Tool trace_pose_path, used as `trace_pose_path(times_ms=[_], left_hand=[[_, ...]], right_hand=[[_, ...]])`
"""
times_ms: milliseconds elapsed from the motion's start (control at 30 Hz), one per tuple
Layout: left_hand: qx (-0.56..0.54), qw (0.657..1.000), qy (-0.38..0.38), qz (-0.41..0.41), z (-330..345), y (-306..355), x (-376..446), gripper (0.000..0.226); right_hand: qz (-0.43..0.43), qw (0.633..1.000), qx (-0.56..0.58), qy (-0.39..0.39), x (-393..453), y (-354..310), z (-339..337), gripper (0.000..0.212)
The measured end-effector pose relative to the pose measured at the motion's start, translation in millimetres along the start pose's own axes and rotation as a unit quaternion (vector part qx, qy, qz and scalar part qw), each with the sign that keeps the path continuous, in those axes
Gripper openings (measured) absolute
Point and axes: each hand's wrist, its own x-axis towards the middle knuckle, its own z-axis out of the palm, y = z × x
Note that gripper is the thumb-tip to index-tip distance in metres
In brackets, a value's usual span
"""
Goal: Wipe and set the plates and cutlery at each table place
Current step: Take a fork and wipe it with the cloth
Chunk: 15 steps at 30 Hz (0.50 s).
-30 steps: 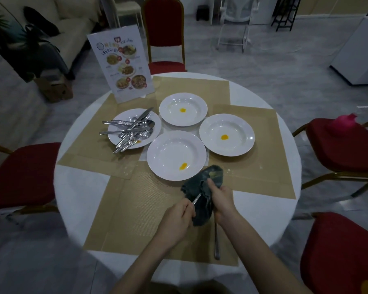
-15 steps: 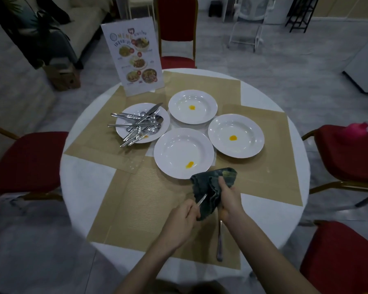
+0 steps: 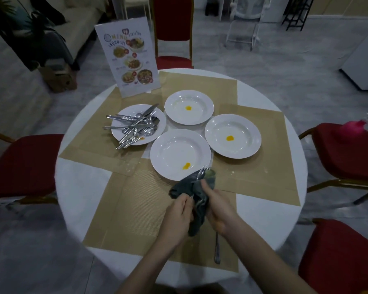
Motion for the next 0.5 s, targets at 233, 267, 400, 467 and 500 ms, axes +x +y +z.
trace_pose_path(times_ms=[233,267,400,467,500], left_hand=[[0.041,0.999,-0.034,-0.006,10,-4,-7,0.028],[0.050,0.999,-0.021,-0.003,11,-4,-6,0.028],[0.063,0.997,0.045,-0.005,10,-5,1,0.030],[0.064,0.998,0.026,-0.012,11,-5,-5,0.031],[0.060,0.998,0.010,-0.017,12,-5,-8,0.031]], right_hand=[[-0.058,0.993,0.008,0.098,11,-5,-2,0.027],[-0.059,0.995,0.004,0.083,9,-5,-1,0.026],[-0.034,0.999,-0.029,-0.007,-6,7,8,0.021],[-0.044,0.999,-0.022,0.011,-4,7,5,0.021],[-0.048,0.998,-0.014,0.032,-2,5,3,0.022]])
